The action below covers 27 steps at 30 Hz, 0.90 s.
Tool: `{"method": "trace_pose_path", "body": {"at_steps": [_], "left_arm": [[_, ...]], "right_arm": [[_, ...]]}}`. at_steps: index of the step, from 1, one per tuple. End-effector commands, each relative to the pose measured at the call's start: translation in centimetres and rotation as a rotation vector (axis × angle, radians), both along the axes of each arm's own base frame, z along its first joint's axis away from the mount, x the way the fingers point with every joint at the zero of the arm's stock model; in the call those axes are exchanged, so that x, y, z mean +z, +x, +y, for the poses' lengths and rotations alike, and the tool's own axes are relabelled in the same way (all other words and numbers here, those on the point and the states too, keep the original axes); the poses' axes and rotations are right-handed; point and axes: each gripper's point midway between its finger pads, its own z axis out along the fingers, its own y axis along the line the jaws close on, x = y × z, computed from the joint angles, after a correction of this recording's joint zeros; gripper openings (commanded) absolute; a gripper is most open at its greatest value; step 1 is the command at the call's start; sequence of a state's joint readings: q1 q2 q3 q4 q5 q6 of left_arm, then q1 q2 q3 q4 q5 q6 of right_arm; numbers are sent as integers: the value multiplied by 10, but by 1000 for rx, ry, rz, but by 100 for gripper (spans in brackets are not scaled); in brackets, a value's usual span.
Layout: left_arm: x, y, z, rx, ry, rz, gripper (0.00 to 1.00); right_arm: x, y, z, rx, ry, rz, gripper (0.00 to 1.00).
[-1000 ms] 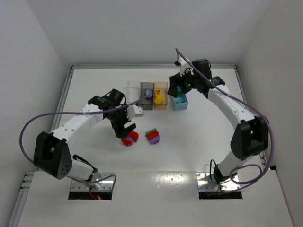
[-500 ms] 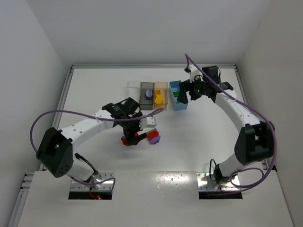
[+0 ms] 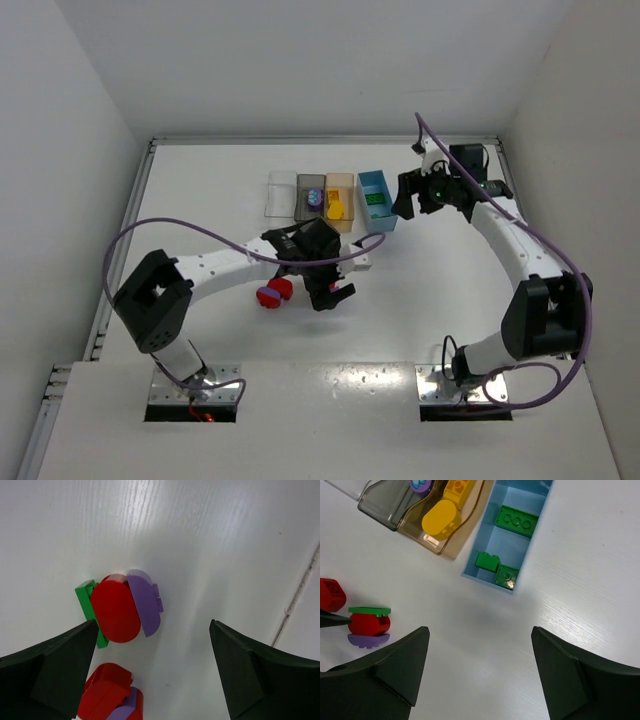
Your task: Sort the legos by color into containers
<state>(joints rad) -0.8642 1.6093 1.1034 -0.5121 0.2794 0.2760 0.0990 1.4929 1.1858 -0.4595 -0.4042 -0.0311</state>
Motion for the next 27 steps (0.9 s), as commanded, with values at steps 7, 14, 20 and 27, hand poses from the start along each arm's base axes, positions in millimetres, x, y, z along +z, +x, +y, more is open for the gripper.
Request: {"method": "trace_pose_path", "body": {"at_steps": [7,14,20,27], "left_arm": [[-27,31,-17,187,48,-37,100],[-43,37,-15,204,93,-42,100],[-55,32,-7,184,126,-33,100],[-58,28,16,184,133,-26,66]], "right_arm": [[13,-10,-17,-39,15,-25,83],[9,-13,-24,-52,28,-6,83],[9,-13,-26,-55,34,-5,83],[8,-14,-22,-50,62,5,83]]}}
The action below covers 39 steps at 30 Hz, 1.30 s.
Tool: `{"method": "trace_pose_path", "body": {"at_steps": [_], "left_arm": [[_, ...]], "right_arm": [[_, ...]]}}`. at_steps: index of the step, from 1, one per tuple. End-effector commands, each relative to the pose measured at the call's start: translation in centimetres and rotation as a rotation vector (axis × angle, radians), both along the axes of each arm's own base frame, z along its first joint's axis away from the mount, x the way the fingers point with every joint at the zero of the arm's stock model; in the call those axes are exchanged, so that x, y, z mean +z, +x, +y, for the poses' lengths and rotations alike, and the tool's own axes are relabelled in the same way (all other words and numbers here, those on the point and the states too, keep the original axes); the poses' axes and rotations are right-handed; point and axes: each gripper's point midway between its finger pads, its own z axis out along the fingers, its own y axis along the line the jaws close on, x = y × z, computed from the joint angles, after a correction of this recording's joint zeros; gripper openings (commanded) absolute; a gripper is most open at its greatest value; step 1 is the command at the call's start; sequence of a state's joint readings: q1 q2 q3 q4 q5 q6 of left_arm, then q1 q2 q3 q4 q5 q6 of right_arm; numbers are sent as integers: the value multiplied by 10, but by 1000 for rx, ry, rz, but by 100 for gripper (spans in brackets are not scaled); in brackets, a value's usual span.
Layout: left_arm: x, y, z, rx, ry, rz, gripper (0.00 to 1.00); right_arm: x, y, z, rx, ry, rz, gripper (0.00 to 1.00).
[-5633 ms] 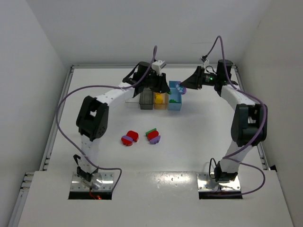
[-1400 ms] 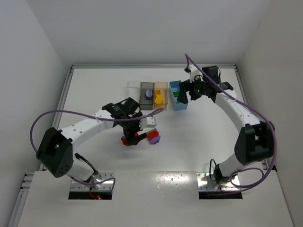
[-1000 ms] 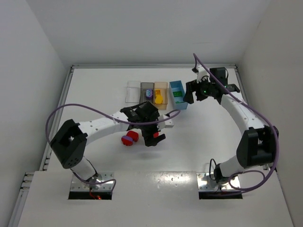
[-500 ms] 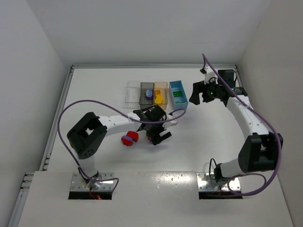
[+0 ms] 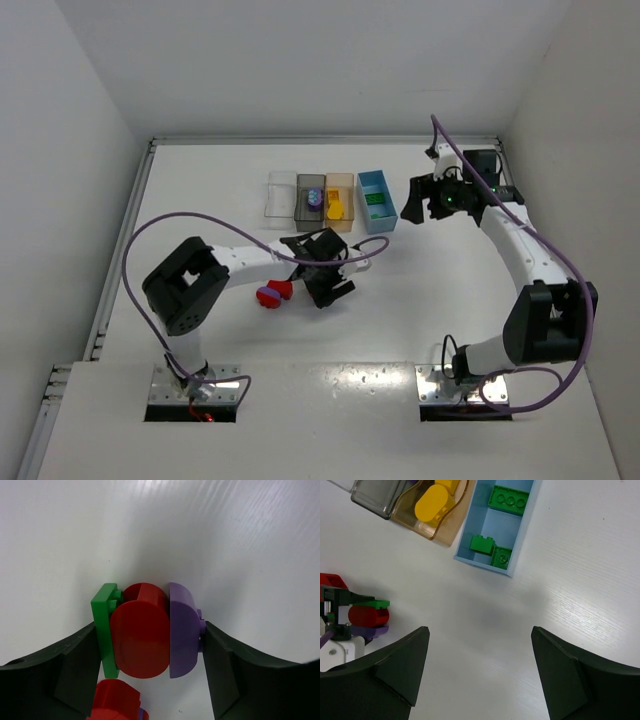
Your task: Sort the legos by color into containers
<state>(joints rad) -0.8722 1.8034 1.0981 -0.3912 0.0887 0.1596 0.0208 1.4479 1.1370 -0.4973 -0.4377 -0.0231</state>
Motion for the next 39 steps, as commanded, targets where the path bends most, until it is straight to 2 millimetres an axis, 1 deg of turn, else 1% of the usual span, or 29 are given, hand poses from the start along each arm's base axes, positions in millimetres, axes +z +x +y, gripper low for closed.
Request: {"method": "trace_pose_path", "body": {"at_steps": [1,3,4,5,6,7,8,9,10,11,12,13,16,19,20,21,22,24,25,26,27,29,30,31,32,33,36,38,39], "left_arm": [[10,2,12,5,-25,-8,56],[11,-5,18,-17,-32,6,50],[15,-4,17,-16,-52,13,46],[23,-6,16,-24,-77,6,44],[31,-2,18,-13,-106,5,44],[39,-2,17,-17,-143,1,43],[69,5,6,-20,-253,-57,43],[83,7,4,4,-310,-77,43],[100,11,2,10,-370,-109,43],[118,15,-3,12,-422,-152,43],[144,18,-8,12,-501,-204,43],[154,19,-10,18,-530,-221,43],[183,27,-19,28,-585,-252,43],[195,34,-26,31,-605,-264,43],[193,35,-27,33,-598,-256,43],[199,36,-28,37,-610,-260,43],[195,37,-29,39,-603,-253,43],[202,40,-32,37,-612,-262,44],[202,40,-32,37,-613,-262,44],[201,42,-34,37,-611,-261,46],[201,42,-34,37,-611,-261,46],[206,45,-37,36,-618,-267,46],[202,46,-38,37,-610,-260,46],[206,48,-39,30,-615,-273,46],[211,49,-40,28,-621,-280,46],[211,49,-40,28,-621,-280,46],[216,50,-41,21,-626,-294,46],[216,50,-41,21,-626,-294,46],[220,51,-42,19,-632,-300,46]], "right_arm": [[16,-1,7,12,56,-36,83],[10,-2,13,17,96,1,83],[12,-6,20,40,140,10,83],[16,-5,22,44,173,7,83],[12,-15,36,70,264,66,83],[14,-19,43,81,319,89,83],[22,-24,56,104,443,133,83],[19,-32,63,118,505,175,83],[22,-36,69,130,561,198,83],[26,-41,80,177,613,200,83],[27,-41,82,152,639,226,83],[29,-44,92,178,643,230,83],[34,-42,100,183,627,218,83],[36,-36,108,190,612,215,83],[40,-36,117,218,609,213,83],[42,-34,116,205,602,210,83],[47,-30,120,212,584,182,83],[46,-30,126,219,542,177,83],[40,-28,125,212,531,187,83],[43,-30,131,231,518,178,83],[39,-32,130,221,504,191,83],[39,-33,139,250,473,176,83],[37,-31,139,248,443,164,83],[33,-30,138,239,437,170,81],[32,-34,142,258,428,175,81],[25,-34,142,252,425,198,80],[19,-37,146,266,427,221,80],[26,-39,152,298,443,212,79],[23,-39,154,297,451,232,77]]}}
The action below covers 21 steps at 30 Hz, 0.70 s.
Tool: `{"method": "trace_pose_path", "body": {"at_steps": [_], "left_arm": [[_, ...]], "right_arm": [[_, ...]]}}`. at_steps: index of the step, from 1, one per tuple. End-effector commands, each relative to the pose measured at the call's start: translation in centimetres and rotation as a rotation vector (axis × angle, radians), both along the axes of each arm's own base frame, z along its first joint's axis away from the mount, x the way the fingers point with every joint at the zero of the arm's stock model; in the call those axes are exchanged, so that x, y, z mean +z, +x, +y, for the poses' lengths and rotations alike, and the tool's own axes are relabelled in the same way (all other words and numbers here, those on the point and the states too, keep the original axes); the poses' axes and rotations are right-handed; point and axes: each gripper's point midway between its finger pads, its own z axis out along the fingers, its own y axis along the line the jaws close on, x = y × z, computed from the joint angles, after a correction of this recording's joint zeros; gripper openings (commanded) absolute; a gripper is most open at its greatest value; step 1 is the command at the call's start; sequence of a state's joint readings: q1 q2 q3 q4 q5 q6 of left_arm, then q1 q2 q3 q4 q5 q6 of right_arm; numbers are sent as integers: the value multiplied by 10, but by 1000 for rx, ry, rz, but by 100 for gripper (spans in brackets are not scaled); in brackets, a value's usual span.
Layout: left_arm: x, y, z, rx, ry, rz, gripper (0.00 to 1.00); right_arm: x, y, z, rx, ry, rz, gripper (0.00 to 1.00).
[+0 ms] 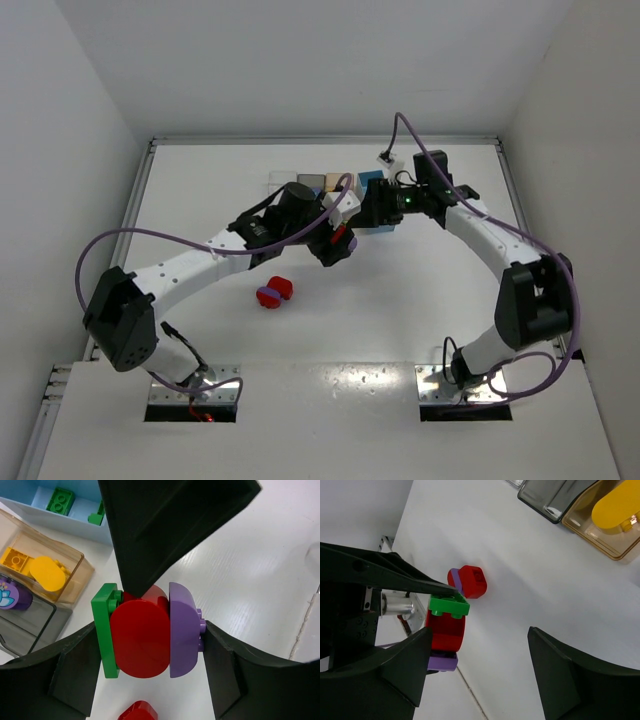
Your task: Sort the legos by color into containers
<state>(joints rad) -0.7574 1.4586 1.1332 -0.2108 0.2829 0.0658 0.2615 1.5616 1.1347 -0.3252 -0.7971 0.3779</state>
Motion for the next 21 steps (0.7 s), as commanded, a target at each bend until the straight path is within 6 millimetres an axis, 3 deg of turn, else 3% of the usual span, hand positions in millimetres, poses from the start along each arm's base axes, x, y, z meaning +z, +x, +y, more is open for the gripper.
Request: {"method": "trace_pose_path", "body": {"at_steps": [1,6,13,21], "left_arm": [[42,11,-12,-13,-93,-87,46],[42,11,-12,-13,-93,-87,46],[36,8,-16,-22,-87,-80,46],[27,8,-10,-12,-59,-87,46]], "right_arm": [[11,4,8,37,20,-34,75],[13,-4,17,89,73,-2,68],[35,-23,31,209,241,46,65],[45,-15,18,165,247,23,65]]}}
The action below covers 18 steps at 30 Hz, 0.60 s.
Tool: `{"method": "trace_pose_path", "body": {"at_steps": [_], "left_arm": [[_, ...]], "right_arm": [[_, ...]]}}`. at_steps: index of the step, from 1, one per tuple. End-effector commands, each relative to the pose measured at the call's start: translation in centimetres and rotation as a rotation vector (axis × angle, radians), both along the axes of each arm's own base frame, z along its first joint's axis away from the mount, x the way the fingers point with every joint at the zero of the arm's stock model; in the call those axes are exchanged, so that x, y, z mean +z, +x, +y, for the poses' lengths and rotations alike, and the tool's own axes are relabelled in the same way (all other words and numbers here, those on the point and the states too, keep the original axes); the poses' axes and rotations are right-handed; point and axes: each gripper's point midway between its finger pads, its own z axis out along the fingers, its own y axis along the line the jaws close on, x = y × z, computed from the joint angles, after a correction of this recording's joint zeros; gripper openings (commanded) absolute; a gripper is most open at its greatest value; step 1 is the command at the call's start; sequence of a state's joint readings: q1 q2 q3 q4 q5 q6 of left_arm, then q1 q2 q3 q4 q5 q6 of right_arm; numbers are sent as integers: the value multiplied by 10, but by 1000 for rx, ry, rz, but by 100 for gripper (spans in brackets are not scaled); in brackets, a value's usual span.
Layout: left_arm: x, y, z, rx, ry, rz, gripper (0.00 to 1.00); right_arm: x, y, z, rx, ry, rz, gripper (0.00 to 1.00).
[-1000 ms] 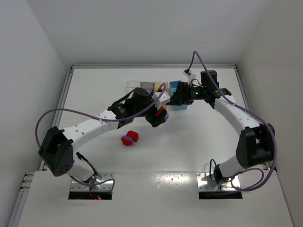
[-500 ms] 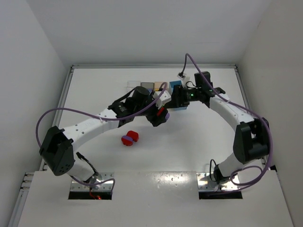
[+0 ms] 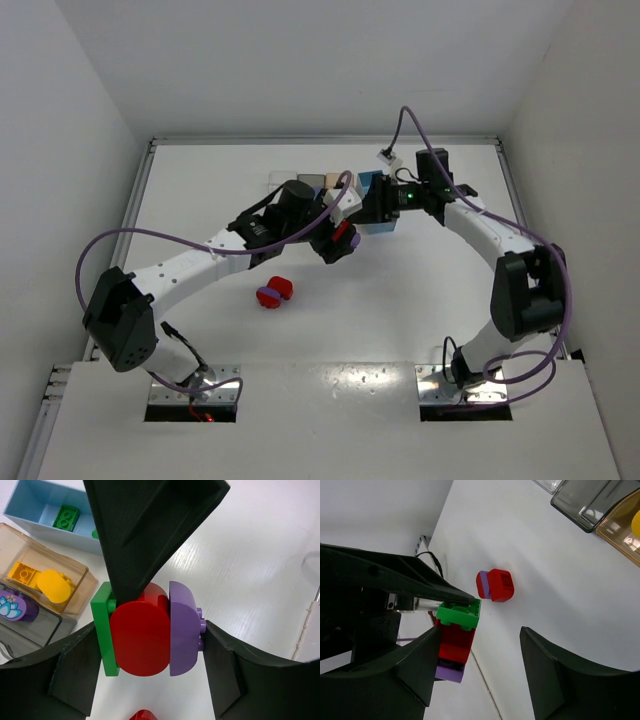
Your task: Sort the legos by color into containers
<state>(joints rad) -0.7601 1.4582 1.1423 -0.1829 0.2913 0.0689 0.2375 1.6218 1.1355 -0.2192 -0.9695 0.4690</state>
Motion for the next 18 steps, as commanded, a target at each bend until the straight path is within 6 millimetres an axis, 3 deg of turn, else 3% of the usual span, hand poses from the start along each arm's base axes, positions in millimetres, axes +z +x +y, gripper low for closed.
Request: {"method": "trace_pose_path", "body": {"at_steps": [1,6,13,18], "left_arm": [[13,5,-3,0,-26,-54,46],[5,3,2,-2,1,-58,46],[9,4,4,-1,6,-82,46],[9,7,7,8,7,-82,46]], "right_arm": [[35,-12,4,81,106,-44,65],[43,-11,-2,69,114,-63,66],[54,-21,-2,107,144,-86,68],[44,-33,3,132,143,-42,66]]}}
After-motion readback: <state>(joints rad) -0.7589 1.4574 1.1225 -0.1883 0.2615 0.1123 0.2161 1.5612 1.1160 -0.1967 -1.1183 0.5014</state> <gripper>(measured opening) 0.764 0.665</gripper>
